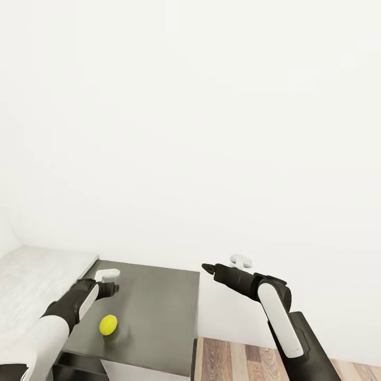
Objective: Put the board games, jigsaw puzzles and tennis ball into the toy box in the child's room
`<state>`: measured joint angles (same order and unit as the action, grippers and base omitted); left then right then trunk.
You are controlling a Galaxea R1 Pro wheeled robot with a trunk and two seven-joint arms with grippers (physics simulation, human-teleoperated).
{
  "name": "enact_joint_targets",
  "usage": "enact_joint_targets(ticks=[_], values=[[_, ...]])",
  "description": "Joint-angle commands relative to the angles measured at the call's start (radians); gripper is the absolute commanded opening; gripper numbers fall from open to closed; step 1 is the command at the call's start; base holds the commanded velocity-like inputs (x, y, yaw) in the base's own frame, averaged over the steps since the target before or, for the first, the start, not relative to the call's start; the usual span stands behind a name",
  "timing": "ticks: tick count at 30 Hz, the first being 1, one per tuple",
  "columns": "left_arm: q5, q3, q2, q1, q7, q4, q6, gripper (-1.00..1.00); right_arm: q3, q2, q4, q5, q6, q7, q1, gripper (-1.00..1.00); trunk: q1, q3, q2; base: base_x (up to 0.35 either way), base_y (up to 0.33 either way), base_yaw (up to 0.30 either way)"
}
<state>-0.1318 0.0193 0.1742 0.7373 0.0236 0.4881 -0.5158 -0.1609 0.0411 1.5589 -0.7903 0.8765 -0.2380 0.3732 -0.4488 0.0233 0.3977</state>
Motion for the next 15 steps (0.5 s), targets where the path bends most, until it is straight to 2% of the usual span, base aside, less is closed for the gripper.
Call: enact_joint_targets(ticks=[1,4,9,15], values=[[-0.010,0.002,0.001,0.001,0.002,0.002,-0.005,1.00,0.000,0.000,0.001,-0.010,0.003,-0.010,0.001,1.00,-0.001,0.002,0.002,0.272,0.103,0.000],[-0.011,0.002,0.001,0.001,0.002,0.002,-0.006,1.00,0.000,0.000,0.001,-0.010,0.003,-0.010,0.001,1.00,-0.001,0.002,0.002,0.185,0.060,0.000],[-0.013,0.002,0.000,0.001,0.001,0.001,-0.008,1.00,0.000,0.000,0.001,-0.010,0.003,-0.010,0.001,1.00,-0.001,0.002,0.002,0.051,0.016,0.000],[-0.013,0.003,-0.001,0.001,0.001,0.000,-0.019,1.00,0.000,0.000,0.001,-0.010,0.003,-0.010,0.001,1.00,-0.001,0.002,0.002,-0.085,0.002,0.000]])
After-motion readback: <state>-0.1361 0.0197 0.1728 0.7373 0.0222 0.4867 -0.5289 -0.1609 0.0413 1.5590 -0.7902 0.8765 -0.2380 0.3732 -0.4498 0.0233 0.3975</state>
